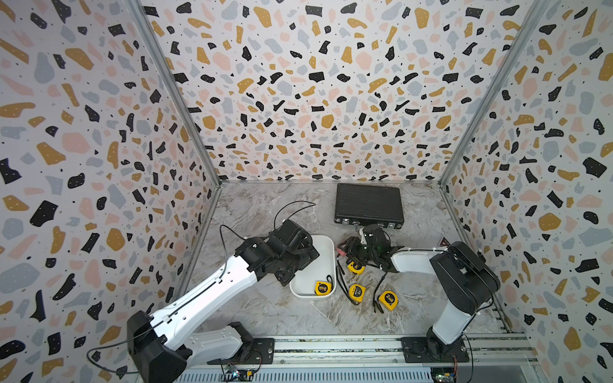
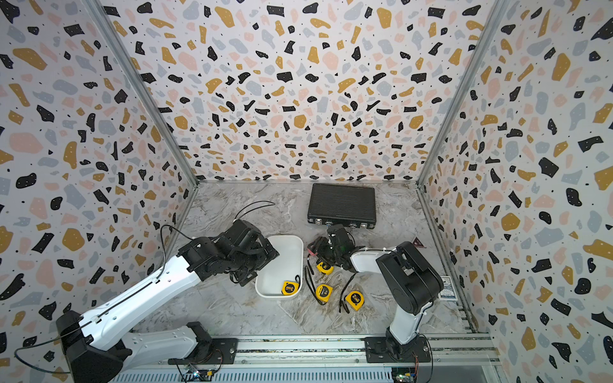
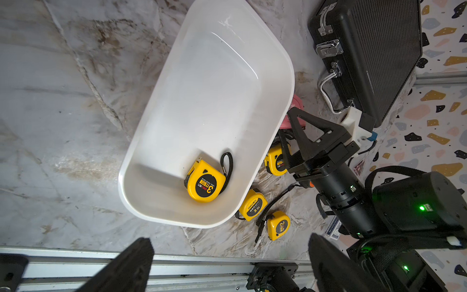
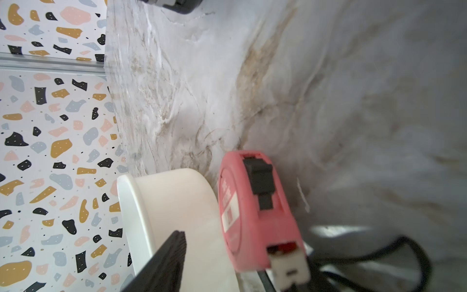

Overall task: Take the tape measure out of the storage box
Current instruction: Place the tape measure at the center of the board.

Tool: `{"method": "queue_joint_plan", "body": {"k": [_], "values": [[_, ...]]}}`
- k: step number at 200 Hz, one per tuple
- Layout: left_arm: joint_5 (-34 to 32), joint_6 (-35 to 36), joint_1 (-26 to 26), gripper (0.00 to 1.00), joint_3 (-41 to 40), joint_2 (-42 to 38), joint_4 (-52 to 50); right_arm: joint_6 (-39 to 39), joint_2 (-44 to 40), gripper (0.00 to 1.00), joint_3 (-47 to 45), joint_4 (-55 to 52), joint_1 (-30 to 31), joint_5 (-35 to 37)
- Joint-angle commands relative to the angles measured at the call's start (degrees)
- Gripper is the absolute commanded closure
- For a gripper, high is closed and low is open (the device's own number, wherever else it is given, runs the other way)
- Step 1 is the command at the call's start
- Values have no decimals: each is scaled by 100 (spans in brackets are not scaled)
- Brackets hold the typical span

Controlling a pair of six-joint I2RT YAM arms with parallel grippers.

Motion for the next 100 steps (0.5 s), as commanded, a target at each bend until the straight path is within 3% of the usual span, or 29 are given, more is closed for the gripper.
{"method": "queue_joint_plan", "body": {"k": [1,62,100], "values": [[-132,9,32,0,-90,3,51,-254,-425,36,164,-683,-23,113],[-176,207,25,0,-202,211,123,-411,-944,30,240,-1402,-31,175],[189,1044,28,0,-218,791,254,-554,-1463,29,242,-1861,-31,141]]}}
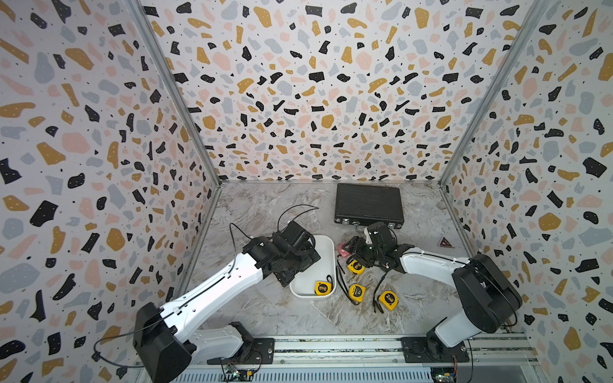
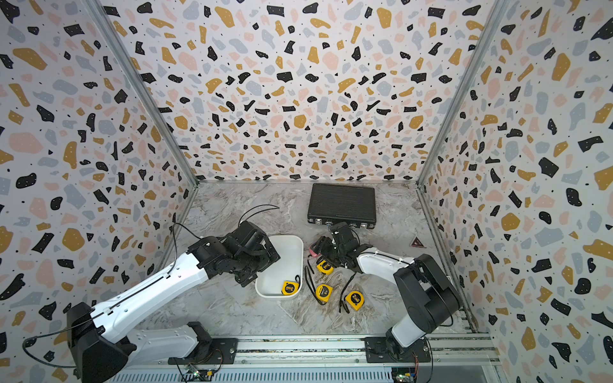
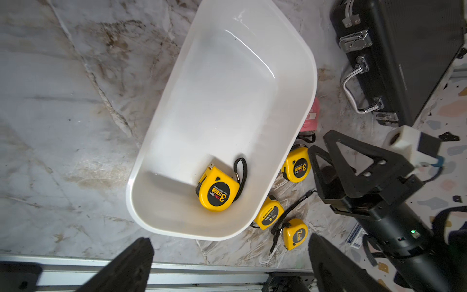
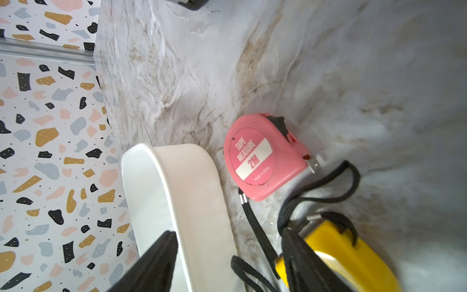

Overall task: Take the tape measure out of the storage box
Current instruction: Place the tape measure at the center of the board, then pick up the tape measure from the storage box.

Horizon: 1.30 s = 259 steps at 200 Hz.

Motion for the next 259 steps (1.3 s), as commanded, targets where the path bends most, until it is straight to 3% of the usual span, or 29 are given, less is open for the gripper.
{"method": "queue_joint_plan", "body": {"k": [1,40,79,162,259], "values": [[234,727,31,0,-45,397,166,-203,-480,29,195,-528,-27,34],[512,1850,-17,2,39,1091,164,-346,-981,28,188,-1170,-47,-93],[357,2716,-158,6,195,1439,71,-477,-1427,27,170,-1685,-117,-123],[527,3129,-545,7,-60,1984,700,-689,-1659,23,267,-2129,-331,-339],[163,3663,-634,7,156,2562,655,-790,-1453,20,488,-2100,-509,-544]]}}
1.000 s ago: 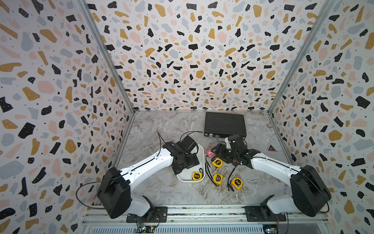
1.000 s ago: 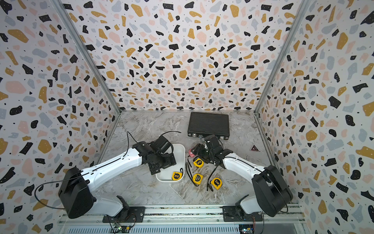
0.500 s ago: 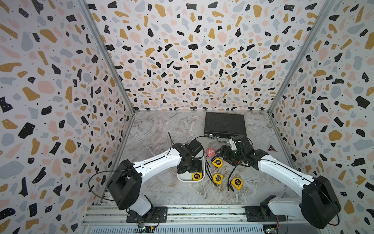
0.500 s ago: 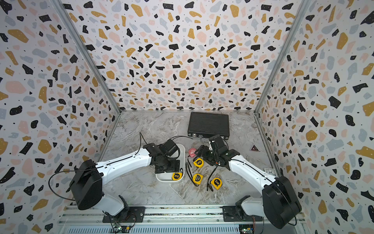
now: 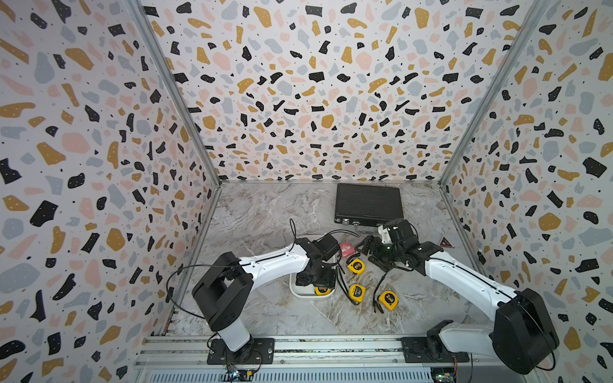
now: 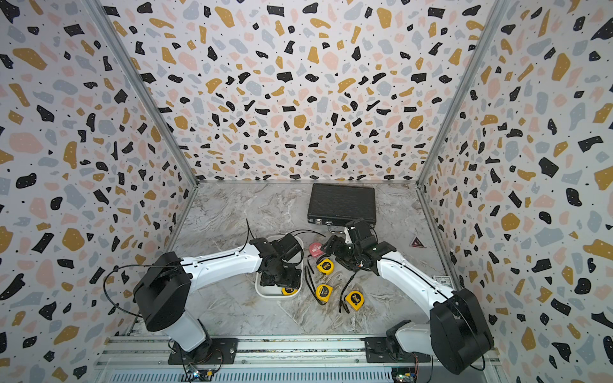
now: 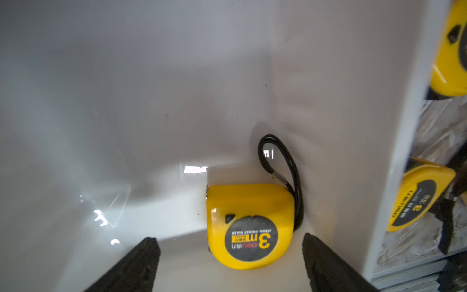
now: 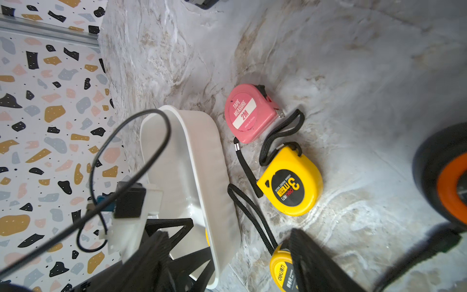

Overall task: Take the tape measure out of the storage box
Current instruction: Pick up the tape measure from the storage box.

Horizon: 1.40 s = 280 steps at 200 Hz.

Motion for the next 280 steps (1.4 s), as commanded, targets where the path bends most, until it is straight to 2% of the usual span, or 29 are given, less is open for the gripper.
{"method": "queue_joint_plan", "body": {"k": [1,82,147,213,280], "values": [[-159,230,-27,7,147,112,-54,-113,41,20,275,-23,-36,-84],[84,403,-48,8,135,289,123,-173,166,18,586,-38,-45,-107],[164,574,-54,8,209,86,66,-177,158,17,782,-119,-54,-108],[425,799,-70,8,235,515,121,-236,277,16,958,-100,-50,-154],[149,783,-75,10,300,548,-60,-222,316,16,1059,-60,-56,-141]]}}
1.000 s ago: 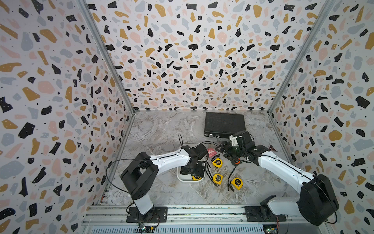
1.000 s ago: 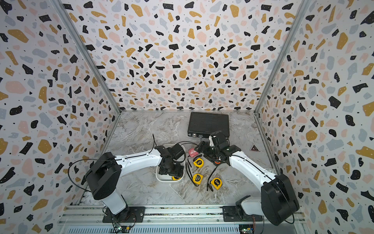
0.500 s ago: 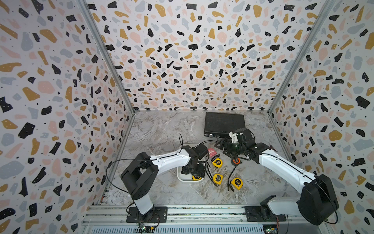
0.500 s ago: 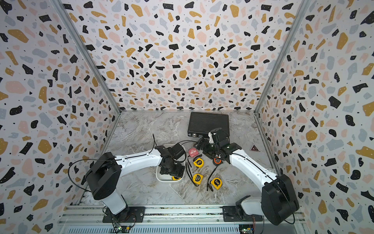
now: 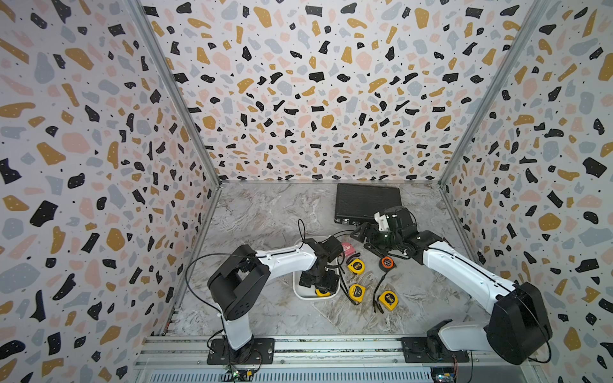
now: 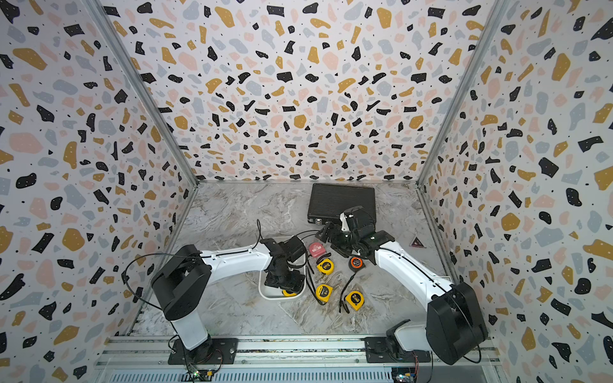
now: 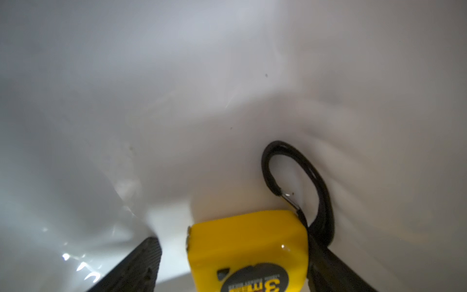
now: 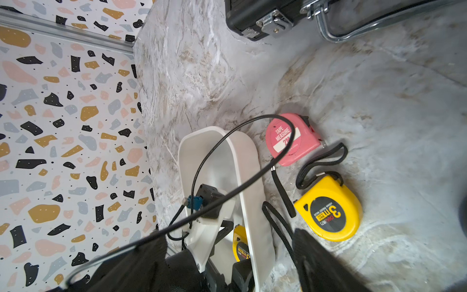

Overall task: Take the tape measure out of the storage box
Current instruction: Pick up the tape measure from the storage box.

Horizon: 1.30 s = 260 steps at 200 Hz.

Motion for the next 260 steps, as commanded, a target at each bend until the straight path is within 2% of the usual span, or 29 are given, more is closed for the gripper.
{"method": "queue_joint_plan", "body": {"k": [1,63,123,136,152,180,260], "values": [[-182,35,-38,10,126,-88,-167,-73,-23,16,213,-3,-31,-13],[-71,-58,-47,19,22,12,-13,-17,23,16,122,118,-36,-31],[-98,-154,-51,38,28,130,-14,-10,-28,17,10,184,-30,-26],[-82,-183,-53,46,21,115,-15,-19,-49,17,-8,202,-29,-50],[-83,-251,-47,61,22,72,-37,-45,-72,17,-42,219,-22,-89],[-115,-466,-46,100,36,-123,-126,-46,-163,18,-204,338,-30,-212],[-811,-1602,100,100,708,-1281,-933,-235,-878,18,-816,499,158,-436]]}}
